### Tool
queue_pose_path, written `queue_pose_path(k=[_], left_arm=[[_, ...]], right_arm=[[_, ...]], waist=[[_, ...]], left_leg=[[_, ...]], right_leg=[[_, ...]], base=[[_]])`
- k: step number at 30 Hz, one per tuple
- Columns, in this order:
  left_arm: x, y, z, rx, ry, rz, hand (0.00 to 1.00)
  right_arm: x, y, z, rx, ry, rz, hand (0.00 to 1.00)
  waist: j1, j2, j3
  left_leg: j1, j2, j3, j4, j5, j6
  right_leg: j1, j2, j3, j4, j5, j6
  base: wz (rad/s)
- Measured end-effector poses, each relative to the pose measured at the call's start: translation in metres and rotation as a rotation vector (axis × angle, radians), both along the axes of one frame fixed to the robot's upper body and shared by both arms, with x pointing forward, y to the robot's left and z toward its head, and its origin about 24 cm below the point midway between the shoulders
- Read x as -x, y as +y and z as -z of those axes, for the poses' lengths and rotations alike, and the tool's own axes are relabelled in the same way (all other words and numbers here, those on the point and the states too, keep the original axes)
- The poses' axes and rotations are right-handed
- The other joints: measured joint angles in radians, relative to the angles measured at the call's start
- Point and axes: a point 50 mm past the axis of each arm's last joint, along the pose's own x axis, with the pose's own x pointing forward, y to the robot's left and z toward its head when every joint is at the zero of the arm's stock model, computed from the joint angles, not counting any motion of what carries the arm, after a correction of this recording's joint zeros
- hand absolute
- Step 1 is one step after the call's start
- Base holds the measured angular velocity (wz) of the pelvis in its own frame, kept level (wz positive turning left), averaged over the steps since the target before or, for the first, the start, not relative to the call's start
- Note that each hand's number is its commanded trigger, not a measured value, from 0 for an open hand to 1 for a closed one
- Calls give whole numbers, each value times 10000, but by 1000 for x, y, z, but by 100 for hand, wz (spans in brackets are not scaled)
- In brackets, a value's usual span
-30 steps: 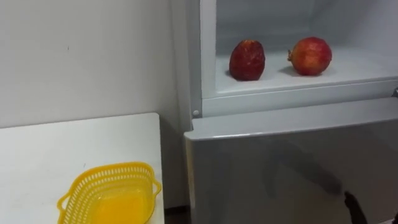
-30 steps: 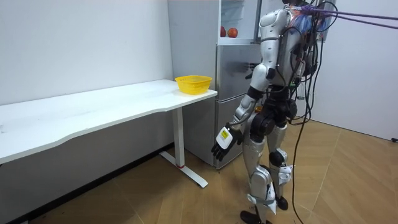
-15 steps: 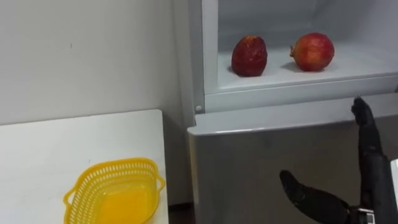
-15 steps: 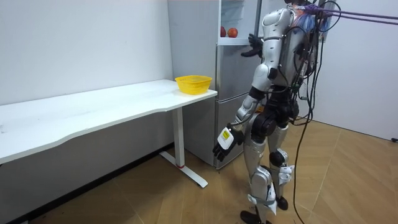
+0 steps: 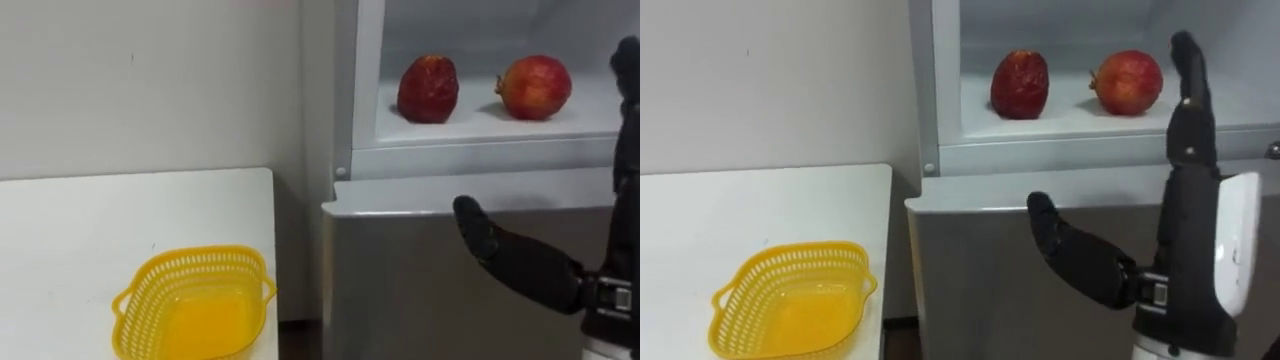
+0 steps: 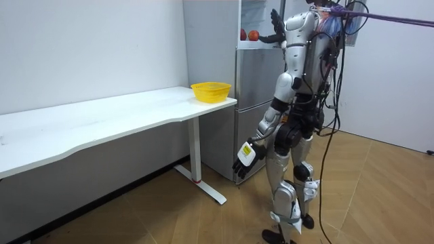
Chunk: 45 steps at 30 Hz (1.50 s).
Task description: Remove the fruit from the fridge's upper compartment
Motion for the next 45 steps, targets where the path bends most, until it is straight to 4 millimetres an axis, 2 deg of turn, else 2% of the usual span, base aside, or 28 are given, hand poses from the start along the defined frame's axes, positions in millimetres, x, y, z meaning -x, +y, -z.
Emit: queue_pose_path(k=[5, 10, 16, 18, 24, 29, 31, 34, 38, 40, 45], left_arm=[[-2, 3, 0, 7, 135, -93, 0], [-9, 4, -2, -6, 307, 363, 0], [-9, 8, -3, -286, 373, 757, 0], [-9, 9, -3, -280, 364, 675, 0], [-9, 11, -3, -80, 340, 265, 0], [-7, 14, -4, -96, 433, 60, 0], [-11, 15, -5, -63, 344, 148, 0], [-14, 15, -6, -104, 253, 310, 0], [-17, 17, -9, -250, 96, 497, 0], [-18, 17, -9, -273, 76, 536, 0], [-16, 18, -9, -308, 151, 503, 0]], right_arm=[[-3, -4, -16, -5, -891, 357, 0], [-13, -9, -30, -66, -929, 220, 0], [-31, -20, -34, -910, -150, -181, 0], [-32, -22, -35, -778, -47, -235, 0], [-55, -29, -41, -860, 447, -30, 0], [-69, -28, -50, -727, 661, -56, 0], [-74, -34, -47, -587, 1082, -9, 0], [-78, -36, -43, -464, 1565, 22, 0], [-81, -36, -38, -326, 1994, -86, 0], [-85, -39, -33, -292, 2430, -66, 0], [-88, -37, -28, -175, 2835, -208, 0]], waist=[[-25, 0, 6], [18, -38, 31], [61, -158, 28], [151, -190, 44], [289, -283, 97], [274, -336, 83], [349, -420, 34], [525, -466, 11], [597, -587, 71], [746, -644, 66], [842, -661, 67]], left_leg=[[-50, 6, -197, 14, 3, -5], [-160, 18, -288, 167, 6, -10], [-167, 16, -458, 153, 12, -20], [-159, 16, -487, 156, 19, -28], [-3, -4, -560, 146, 20, -27], [-40, -18, -710, 171, 21, -25], [-87, -23, -829, 198, 24, -23], [-103, -29, -900, 217, 24, -23], [-195, -35, -1005, 295, 24, -23], [-192, -39, -1000, 301, 24, -23], [-219, -63, -1017, 303, 37, -3]], right_leg=[[61, -26, -376, -3, 0, 0], [48, -38, -465, 20, 12, -20], [76, -42, -592, 41, 20, -33], [80, -38, -608, 37, 20, -33], [236, -53, -658, 2, 21, -34], [241, -59, -748, 12, 21, -34], [243, -66, -897, 13, 21, -35], [245, -71, -934, 14, 21, -35], [252, -81, -1041, 16, 22, -37], [263, -89, -1048, 26, 23, -37], [267, -123, -1128, 29, 23, -38]], base=[[12], [5], [4], [0], [-1], [3], [11], [0], [8], [0], [4]])
